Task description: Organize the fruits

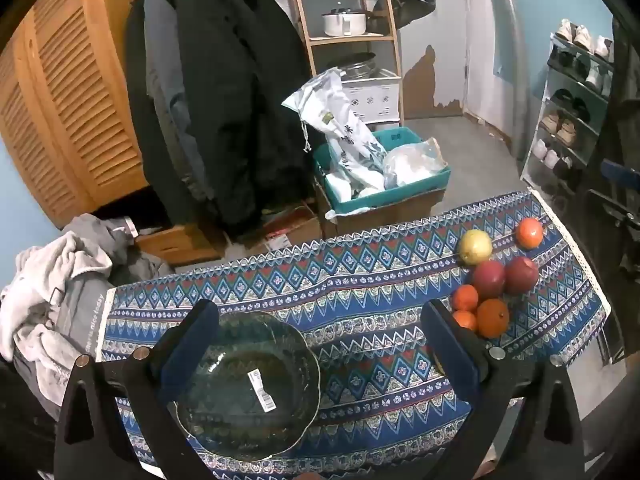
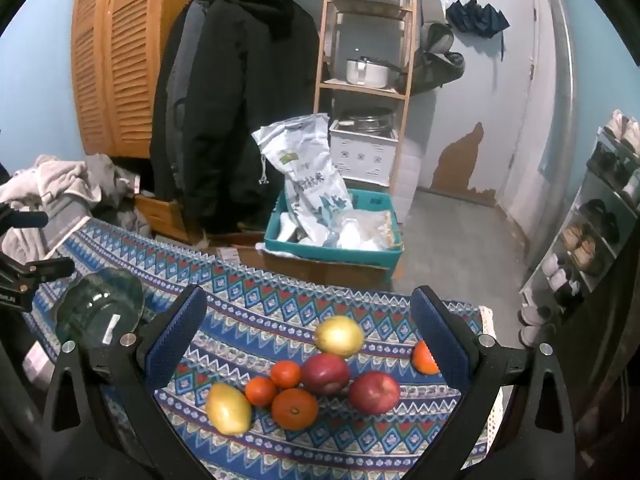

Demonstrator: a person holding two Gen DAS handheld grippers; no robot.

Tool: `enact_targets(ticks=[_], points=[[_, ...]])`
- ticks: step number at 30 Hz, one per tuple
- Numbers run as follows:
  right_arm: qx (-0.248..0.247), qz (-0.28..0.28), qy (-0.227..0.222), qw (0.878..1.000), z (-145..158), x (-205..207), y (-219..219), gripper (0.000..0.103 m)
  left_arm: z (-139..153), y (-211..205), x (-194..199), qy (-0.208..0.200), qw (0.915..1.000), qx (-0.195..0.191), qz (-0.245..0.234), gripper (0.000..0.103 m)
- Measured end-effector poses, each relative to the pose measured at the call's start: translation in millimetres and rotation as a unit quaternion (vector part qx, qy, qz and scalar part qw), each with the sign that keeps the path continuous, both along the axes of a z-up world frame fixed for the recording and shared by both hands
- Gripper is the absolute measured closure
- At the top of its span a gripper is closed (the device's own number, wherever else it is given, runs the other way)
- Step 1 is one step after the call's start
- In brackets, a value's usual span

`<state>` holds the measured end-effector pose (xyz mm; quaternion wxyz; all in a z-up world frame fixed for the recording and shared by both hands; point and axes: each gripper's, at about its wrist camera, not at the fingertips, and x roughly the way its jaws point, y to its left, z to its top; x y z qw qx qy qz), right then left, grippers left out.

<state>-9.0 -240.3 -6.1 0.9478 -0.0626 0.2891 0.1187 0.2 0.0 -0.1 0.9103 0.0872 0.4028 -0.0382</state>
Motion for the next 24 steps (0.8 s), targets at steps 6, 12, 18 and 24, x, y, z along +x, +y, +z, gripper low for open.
enact_targets(ticks=[6,12,18,24], points=[[0.004,-0.003,0.002,1.0,-0.1,0.1,1.1,0.003,-1.4,1.4,1.3,0.006,0.9999,-0.005,-0.007,0.001],[-0.004,-0.002,-0.001,1.0,-2.8,-4.8,8.7,0.003,-2.9,-4.4,-0.5,0.005,0.9999,0.009,-0.013,0.001],[-0.006,0.001,0.004,1.0,-0.1,0.1,6.8,0.003,-3.1,-1.8,-2.4,0.004,0.9998,-0.001,-0.018,0.001],[-0.005,0.002,0.005,1.0,0.1,0.5,6.1,0.003,-2.2,-1.8,-5.2,0.001,0.9998,-0.006,-0.02,0.001]])
